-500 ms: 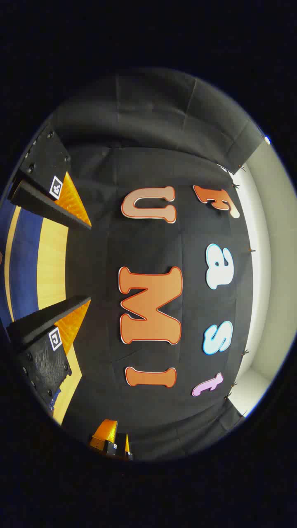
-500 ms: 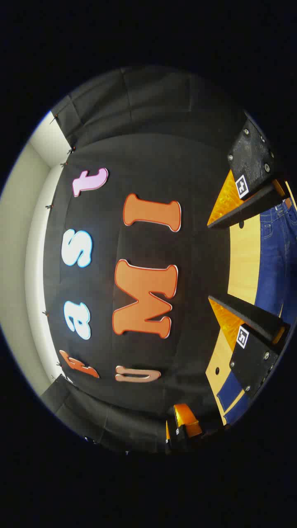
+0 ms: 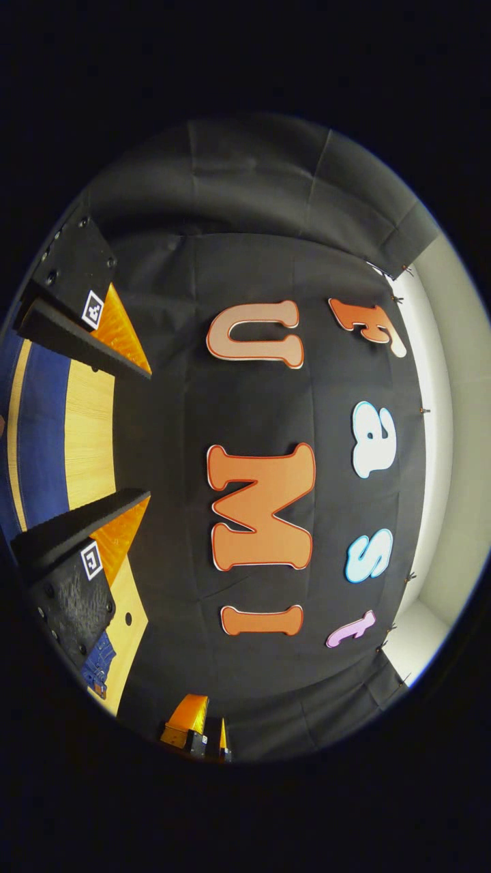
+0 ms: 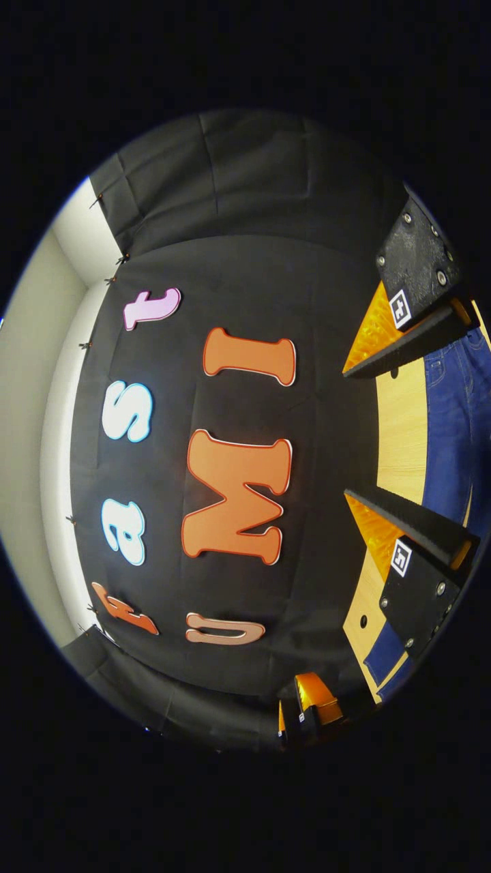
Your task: Grasp the waist and the cuffs of the jeans and fold them to make the two legs overlap; first hold the waist and fold one-third of the jeans toward the cuffs, then hold the cuffs and fold the remaining one-third in the same direction to finish folding.
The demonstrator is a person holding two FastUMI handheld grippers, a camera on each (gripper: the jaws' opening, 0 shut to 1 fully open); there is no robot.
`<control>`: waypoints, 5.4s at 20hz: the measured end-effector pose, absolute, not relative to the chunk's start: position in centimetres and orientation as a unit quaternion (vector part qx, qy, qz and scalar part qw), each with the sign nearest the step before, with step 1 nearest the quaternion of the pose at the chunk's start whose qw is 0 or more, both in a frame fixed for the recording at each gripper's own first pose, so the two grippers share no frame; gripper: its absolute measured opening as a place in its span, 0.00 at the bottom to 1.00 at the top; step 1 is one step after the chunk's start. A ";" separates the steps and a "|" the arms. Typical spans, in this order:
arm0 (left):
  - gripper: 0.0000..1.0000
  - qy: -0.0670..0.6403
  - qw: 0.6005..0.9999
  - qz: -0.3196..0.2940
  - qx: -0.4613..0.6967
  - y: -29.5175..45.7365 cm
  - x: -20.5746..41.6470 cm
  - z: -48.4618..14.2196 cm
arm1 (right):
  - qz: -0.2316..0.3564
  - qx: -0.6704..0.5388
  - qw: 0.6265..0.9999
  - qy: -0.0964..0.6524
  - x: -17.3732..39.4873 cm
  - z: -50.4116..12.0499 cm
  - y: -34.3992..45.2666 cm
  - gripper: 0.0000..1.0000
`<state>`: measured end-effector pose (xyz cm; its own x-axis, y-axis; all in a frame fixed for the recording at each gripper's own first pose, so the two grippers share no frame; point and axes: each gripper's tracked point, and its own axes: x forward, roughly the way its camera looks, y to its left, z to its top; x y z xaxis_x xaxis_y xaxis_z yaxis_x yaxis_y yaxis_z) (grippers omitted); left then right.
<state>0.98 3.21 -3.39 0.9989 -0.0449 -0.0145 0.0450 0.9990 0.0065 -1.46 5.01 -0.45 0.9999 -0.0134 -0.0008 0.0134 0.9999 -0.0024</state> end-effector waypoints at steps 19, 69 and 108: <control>0.97 0.057 0.997 0.043 -0.021 9.9 -0.7 -7.7 | -0.040 0.024 0.996 0.080 -1.1 -6.4 -1.0 0.96; 0.98 0.374 0.720 0.255 -0.527 30.8 -12.7 -35.7 | -0.204 0.477 0.720 0.462 -8.6 -41.5 -13.9 0.95; 0.01 0.378 0.766 0.191 -0.483 29.4 -9.8 -33.3 | -0.204 0.594 0.664 0.406 -7.4 -40.1 -14.3 0.05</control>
<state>-9.82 29.42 -33.29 0.6415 -0.0719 -0.7637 -0.6581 0.4599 -0.5961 -7.42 -14.29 -40.08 0.5872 0.2106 -0.7816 0.7532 0.2116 0.6228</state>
